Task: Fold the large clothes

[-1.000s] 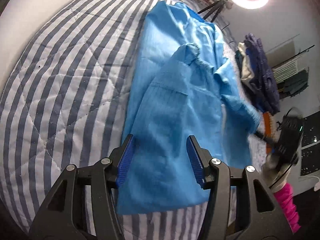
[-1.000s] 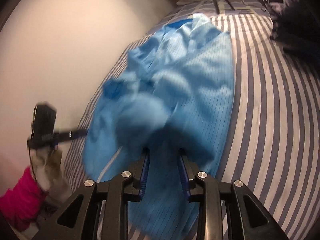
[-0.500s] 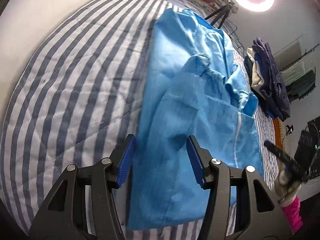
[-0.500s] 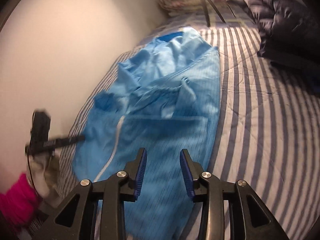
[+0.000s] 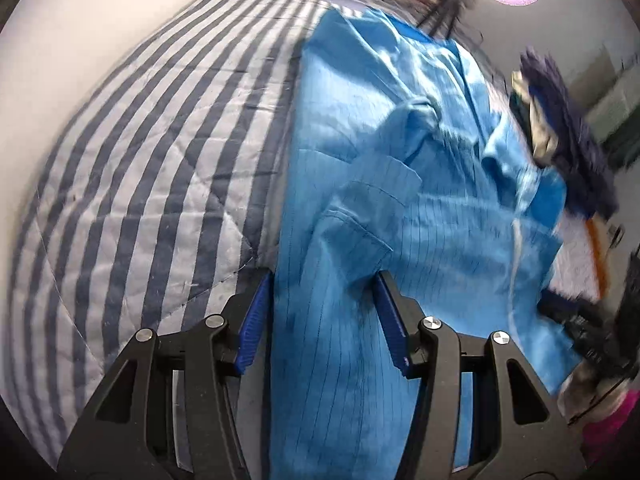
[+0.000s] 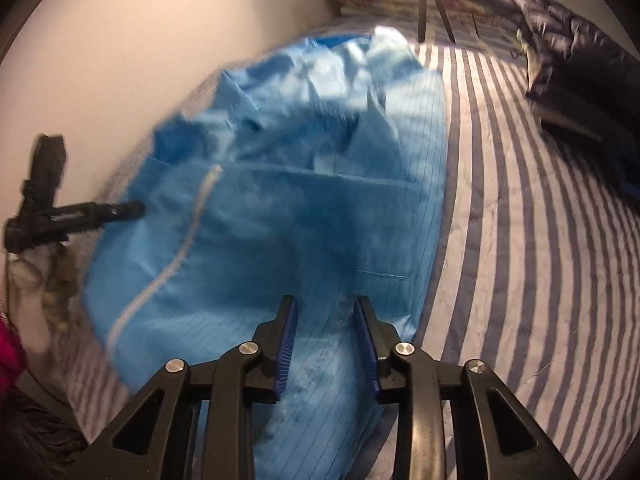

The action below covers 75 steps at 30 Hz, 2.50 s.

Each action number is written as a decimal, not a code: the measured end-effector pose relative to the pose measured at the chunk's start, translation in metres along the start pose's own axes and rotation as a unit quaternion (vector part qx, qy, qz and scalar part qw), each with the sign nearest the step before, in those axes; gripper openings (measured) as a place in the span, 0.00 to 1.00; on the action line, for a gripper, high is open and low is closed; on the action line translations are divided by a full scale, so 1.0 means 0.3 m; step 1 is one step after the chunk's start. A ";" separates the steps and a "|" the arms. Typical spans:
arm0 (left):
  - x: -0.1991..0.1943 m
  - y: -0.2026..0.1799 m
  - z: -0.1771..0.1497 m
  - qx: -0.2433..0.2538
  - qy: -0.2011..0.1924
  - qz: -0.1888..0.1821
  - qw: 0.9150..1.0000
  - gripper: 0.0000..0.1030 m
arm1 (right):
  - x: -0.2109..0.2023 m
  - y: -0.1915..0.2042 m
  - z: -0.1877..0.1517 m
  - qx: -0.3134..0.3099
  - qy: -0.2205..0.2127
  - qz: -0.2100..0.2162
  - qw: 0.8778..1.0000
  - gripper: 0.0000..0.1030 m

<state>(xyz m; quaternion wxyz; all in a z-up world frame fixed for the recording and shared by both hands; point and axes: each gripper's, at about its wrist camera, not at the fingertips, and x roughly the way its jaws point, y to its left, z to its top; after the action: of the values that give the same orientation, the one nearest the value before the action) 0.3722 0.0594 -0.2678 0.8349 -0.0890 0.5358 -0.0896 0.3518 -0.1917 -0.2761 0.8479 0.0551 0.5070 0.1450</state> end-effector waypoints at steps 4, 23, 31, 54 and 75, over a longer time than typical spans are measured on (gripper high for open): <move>-0.020 0.006 0.014 -0.009 0.008 -0.013 1.000 0.52 | -0.029 0.017 0.025 -0.014 0.014 0.004 1.000 0.29; 0.036 0.005 0.688 -0.019 -0.035 -0.099 0.994 0.63 | -0.073 -0.225 0.625 0.044 -0.085 0.070 0.993 0.58; 0.162 -0.015 0.709 0.006 -0.039 -0.083 0.996 0.63 | 0.115 -0.218 0.899 0.048 -0.075 0.145 0.985 0.59; 0.290 0.046 0.623 0.011 -0.040 -0.093 0.995 0.58 | 0.742 -0.128 1.299 0.112 -0.018 0.126 0.986 0.00; 0.466 -0.075 1.057 -0.059 0.047 -0.136 0.988 0.70 | 0.548 -0.580 1.155 0.172 0.010 0.134 0.976 0.56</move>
<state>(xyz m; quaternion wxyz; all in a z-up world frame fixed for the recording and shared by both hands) 0.7170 0.0201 -0.2552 0.7822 -0.2060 0.5615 -0.1746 0.7613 -0.2891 -0.2904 0.7933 0.2664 0.5210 0.1681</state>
